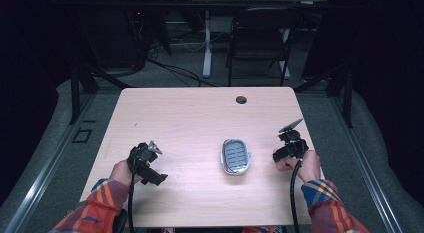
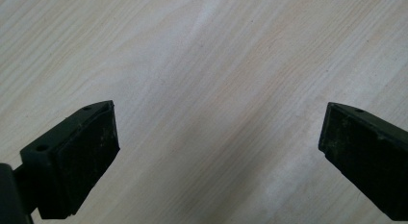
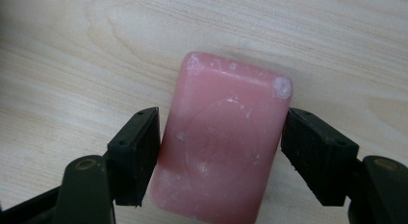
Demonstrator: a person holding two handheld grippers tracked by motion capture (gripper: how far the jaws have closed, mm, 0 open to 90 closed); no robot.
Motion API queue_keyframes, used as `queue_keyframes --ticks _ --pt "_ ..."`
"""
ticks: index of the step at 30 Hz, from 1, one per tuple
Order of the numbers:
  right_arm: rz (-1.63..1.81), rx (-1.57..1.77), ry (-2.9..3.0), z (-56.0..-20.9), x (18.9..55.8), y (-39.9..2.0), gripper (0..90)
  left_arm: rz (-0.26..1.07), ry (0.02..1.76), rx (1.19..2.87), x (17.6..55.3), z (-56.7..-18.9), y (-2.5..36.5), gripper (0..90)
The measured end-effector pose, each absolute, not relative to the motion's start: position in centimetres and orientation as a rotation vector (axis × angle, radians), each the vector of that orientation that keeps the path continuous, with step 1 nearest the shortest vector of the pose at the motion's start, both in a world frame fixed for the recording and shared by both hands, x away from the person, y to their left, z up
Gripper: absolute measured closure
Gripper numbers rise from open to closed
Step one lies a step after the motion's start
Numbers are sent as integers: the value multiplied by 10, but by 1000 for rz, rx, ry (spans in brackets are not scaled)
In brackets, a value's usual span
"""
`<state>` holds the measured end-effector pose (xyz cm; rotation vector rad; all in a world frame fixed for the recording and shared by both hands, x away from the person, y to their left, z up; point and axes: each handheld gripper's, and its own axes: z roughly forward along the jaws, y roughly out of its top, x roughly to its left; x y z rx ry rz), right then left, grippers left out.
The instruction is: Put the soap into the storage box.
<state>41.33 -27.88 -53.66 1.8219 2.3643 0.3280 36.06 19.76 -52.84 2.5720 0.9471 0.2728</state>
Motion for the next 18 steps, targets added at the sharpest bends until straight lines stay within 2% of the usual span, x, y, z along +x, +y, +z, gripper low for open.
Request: queue_keyframes --ticks 6,18 --pt "331 1817 2380 -537 413 -281 367 277 944 2569 360 -528 197 3" --pt "369 1810 2375 -527 412 -288 369 271 942 2567 360 -528 197 2"
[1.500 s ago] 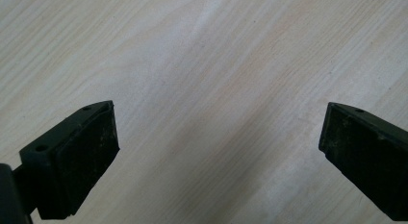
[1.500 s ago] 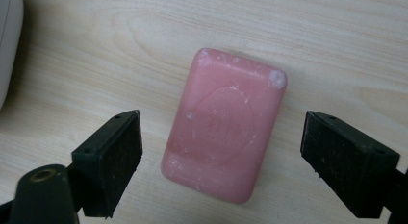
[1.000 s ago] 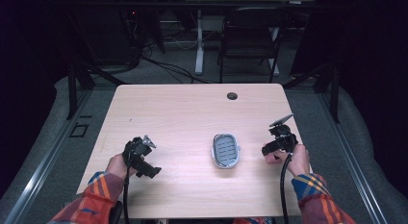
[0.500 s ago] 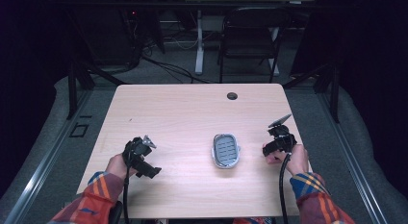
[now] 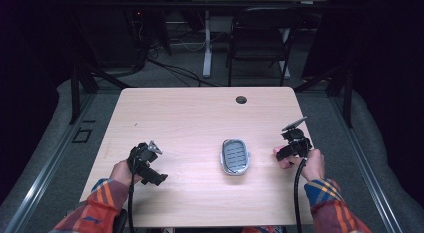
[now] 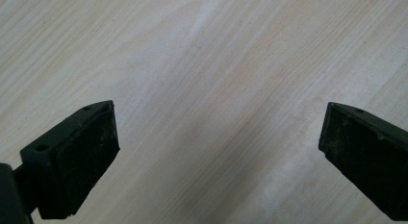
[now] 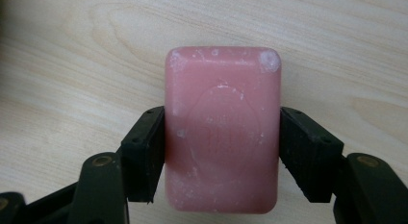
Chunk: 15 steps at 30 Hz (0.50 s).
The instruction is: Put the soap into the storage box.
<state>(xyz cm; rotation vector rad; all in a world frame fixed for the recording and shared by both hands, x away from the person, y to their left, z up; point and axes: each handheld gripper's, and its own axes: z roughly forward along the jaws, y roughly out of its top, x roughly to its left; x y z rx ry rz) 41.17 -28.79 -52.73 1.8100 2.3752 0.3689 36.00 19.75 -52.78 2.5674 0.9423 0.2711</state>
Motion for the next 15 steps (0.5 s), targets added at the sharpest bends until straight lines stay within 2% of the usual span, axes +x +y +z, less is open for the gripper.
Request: queue_keyframes --ticks 15 --pt "403 1775 2390 -515 409 -286 369 273 944 2568 361 -529 197 2"
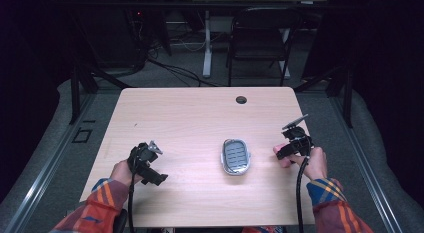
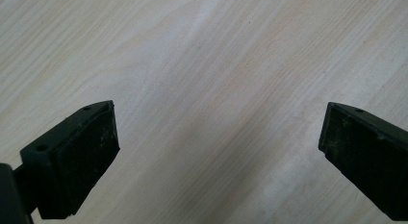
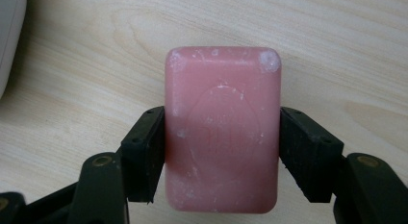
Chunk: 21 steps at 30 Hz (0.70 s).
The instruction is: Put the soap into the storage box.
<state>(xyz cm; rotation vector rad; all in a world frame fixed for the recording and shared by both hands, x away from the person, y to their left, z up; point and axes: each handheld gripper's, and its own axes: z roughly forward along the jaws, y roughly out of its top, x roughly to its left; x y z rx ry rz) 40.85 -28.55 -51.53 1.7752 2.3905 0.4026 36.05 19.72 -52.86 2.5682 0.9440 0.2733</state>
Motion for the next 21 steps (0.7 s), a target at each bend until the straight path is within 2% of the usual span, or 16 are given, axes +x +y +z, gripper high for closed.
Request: queue_keyframes --ticks 21 --pt "441 1688 2482 -487 405 -273 369 260 940 2579 361 -529 197 2"
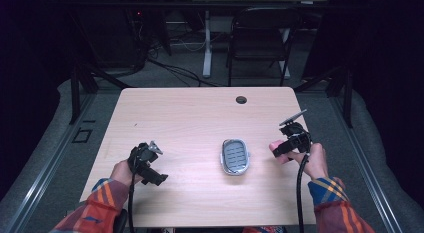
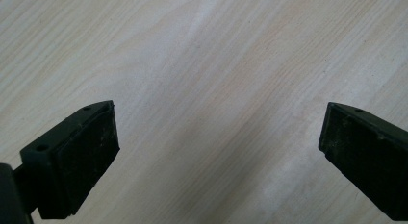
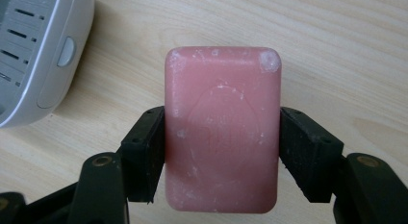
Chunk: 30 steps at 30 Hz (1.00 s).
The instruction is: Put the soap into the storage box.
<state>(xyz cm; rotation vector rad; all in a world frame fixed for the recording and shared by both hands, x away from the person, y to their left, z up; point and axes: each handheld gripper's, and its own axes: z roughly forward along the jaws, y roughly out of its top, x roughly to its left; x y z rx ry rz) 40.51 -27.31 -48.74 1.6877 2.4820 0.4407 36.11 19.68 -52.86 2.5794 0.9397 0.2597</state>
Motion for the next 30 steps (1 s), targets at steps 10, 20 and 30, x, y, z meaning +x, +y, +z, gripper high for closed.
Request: queue_keyframes --ticks 10,20,30 --pt "451 1668 2505 -481 407 -265 370 265 945 2571 361 -529 197 2" --pt "448 1644 2537 -478 406 -258 369 253 937 2581 361 -529 197 2" --pt "442 1616 2550 -470 406 -249 369 257 941 2568 360 -529 198 2"
